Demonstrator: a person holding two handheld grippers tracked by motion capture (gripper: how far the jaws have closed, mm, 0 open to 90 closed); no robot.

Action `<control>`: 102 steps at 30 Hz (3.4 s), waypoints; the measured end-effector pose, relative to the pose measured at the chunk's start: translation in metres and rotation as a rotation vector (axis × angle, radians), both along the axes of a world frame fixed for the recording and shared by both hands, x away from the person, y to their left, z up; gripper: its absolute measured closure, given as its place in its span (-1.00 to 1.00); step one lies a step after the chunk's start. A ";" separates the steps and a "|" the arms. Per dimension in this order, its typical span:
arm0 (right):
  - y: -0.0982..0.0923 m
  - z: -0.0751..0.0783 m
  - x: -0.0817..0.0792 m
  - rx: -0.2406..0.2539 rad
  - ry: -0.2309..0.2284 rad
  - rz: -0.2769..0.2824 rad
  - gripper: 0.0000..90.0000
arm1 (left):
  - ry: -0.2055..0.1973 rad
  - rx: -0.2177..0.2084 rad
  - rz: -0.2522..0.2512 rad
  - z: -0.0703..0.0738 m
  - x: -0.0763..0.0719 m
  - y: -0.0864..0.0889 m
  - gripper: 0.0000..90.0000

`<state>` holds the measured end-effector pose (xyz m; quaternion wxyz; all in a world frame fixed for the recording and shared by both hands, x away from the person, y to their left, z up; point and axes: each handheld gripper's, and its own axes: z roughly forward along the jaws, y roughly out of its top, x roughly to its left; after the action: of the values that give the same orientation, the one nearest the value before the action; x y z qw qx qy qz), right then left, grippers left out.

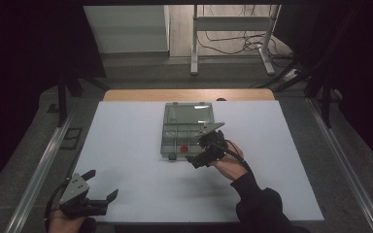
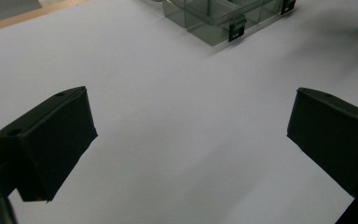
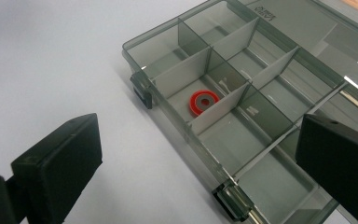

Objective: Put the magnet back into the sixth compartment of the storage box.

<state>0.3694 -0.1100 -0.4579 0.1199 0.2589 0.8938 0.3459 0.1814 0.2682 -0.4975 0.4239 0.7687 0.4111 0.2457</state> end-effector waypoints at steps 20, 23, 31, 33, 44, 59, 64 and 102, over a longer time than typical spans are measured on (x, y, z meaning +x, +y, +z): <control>-0.013 -0.001 -0.013 0.000 -0.019 -0.012 -0.99 | -0.004 0.007 -0.007 0.000 0.000 -0.001 -0.97; -0.015 -0.001 -0.014 0.000 -0.019 -0.010 -0.99 | -0.004 0.007 -0.007 0.000 0.000 -0.001 -0.97; -0.019 0.000 -0.020 -0.004 -0.027 -0.011 -0.98 | -0.004 0.007 -0.008 0.000 0.000 -0.001 -0.97; -0.020 0.001 -0.021 -0.002 -0.030 -0.012 -0.98 | -0.004 0.007 -0.008 0.000 0.000 -0.001 -0.97; -0.027 0.003 -0.027 0.001 -0.039 -0.019 -0.98 | -0.004 0.007 -0.008 0.000 -0.001 -0.001 -0.97; -0.040 0.007 -0.036 0.000 -0.053 -0.036 -0.98 | -0.004 0.007 -0.008 0.000 -0.001 -0.001 -0.97; -0.044 0.009 -0.039 0.005 -0.058 -0.043 -0.98 | -0.004 0.008 -0.008 0.000 -0.001 -0.001 -0.97; -0.081 0.012 -0.059 0.052 -0.079 -0.128 -1.00 | -0.002 0.011 -0.008 0.000 0.000 -0.001 -0.97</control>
<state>0.3099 -0.1908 -0.4460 0.1700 0.3045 0.8608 0.3706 0.1811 0.2670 -0.4974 0.4210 0.7724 0.4064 0.2470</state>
